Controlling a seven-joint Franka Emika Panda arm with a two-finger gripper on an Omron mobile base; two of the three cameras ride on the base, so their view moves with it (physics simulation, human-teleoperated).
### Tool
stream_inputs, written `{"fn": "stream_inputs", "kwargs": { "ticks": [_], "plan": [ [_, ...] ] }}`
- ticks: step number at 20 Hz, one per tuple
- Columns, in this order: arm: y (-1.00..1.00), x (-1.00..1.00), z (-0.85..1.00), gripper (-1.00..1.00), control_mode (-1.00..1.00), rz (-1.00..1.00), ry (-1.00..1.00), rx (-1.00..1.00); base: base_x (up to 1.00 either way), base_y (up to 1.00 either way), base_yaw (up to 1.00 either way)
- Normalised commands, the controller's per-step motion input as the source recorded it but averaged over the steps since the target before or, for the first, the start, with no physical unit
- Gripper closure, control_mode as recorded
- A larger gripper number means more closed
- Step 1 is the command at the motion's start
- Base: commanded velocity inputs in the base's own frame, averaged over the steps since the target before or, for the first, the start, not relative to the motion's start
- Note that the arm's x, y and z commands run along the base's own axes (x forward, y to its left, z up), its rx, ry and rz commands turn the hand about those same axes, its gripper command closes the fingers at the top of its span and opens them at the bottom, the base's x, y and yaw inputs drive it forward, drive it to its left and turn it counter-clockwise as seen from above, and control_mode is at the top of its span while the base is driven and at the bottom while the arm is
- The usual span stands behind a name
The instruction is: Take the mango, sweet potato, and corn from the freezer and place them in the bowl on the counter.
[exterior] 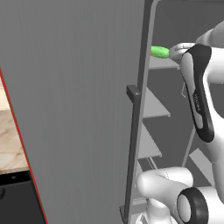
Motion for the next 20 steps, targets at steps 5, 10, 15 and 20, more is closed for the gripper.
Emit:
{"fn": "stream_inputs", "kwargs": {
  "ticks": [5,10,15,20],
  "plan": [
    [0.00,0.39,-0.15,-1.00,-1.00,0.05,-0.03,-0.01,0.00,0.00,0.00],
    [-0.01,0.33,0.00,-1.00,-1.00,0.03,-0.06,0.00,0.00,0.00,0.00],
    [0.00,0.37,0.00,-1.00,-1.00,0.01,-0.05,-0.02,0.00,0.00,0.00],
    [0.00,0.42,0.00,-1.00,-1.00,0.00,0.00,-0.02,0.00,0.00,0.00]
  ]
}}
